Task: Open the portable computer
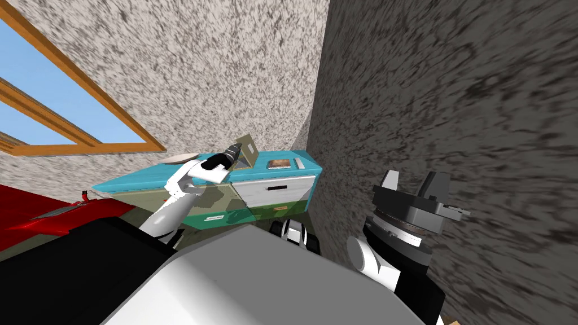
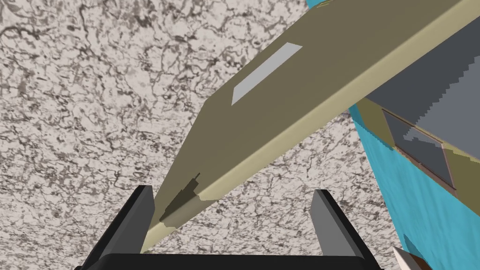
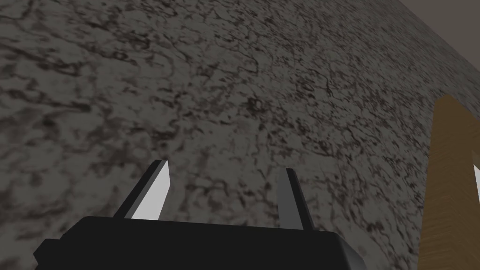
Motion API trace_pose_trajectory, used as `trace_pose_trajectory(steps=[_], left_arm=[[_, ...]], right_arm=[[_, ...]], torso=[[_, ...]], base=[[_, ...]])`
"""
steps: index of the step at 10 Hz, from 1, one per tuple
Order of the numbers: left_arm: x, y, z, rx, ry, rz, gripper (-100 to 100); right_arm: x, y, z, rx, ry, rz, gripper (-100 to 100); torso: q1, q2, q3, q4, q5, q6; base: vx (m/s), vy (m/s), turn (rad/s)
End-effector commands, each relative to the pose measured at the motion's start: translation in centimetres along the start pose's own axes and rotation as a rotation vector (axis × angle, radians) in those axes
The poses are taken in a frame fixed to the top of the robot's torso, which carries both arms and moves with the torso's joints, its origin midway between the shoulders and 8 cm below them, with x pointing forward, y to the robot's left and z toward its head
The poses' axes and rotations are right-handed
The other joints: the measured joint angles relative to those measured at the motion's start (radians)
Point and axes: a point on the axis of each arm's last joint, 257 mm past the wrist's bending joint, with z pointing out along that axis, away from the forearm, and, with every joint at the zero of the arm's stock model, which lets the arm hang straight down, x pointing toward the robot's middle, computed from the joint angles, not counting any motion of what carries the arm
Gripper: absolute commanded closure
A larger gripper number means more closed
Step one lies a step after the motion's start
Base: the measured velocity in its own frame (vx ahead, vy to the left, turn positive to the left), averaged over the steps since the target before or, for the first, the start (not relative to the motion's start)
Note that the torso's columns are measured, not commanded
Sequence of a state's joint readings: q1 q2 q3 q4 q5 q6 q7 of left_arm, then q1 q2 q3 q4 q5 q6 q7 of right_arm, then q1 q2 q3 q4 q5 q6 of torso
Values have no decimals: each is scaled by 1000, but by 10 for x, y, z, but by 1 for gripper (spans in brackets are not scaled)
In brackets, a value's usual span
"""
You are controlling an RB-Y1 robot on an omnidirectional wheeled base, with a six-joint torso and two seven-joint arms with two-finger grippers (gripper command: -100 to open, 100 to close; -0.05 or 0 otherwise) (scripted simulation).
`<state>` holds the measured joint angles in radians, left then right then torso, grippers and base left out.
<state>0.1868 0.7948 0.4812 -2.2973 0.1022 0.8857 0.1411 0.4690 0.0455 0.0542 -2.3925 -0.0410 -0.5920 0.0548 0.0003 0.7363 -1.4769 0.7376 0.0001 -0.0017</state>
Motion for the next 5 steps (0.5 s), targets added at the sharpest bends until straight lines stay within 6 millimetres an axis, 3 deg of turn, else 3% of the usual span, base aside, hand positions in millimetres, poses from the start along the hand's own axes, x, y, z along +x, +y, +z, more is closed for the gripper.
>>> trace_pose_trajectory(steps=[1, 5], left_arm=[[-16, 15, 13, -31, -37, 0, -100], [-42, 31, 30, -69, -93, -1, -100]], right_arm=[[0, 0, 0, 0, 0, 0, 0], [0, 0, 0, 0, 0, 0, 0]], torso=[[-1, 0, 0, 0, 0, 1], [0, 2, 1, 0, 0, 2]], base=[[-81, -15, -104], [-77, -14, -173]])
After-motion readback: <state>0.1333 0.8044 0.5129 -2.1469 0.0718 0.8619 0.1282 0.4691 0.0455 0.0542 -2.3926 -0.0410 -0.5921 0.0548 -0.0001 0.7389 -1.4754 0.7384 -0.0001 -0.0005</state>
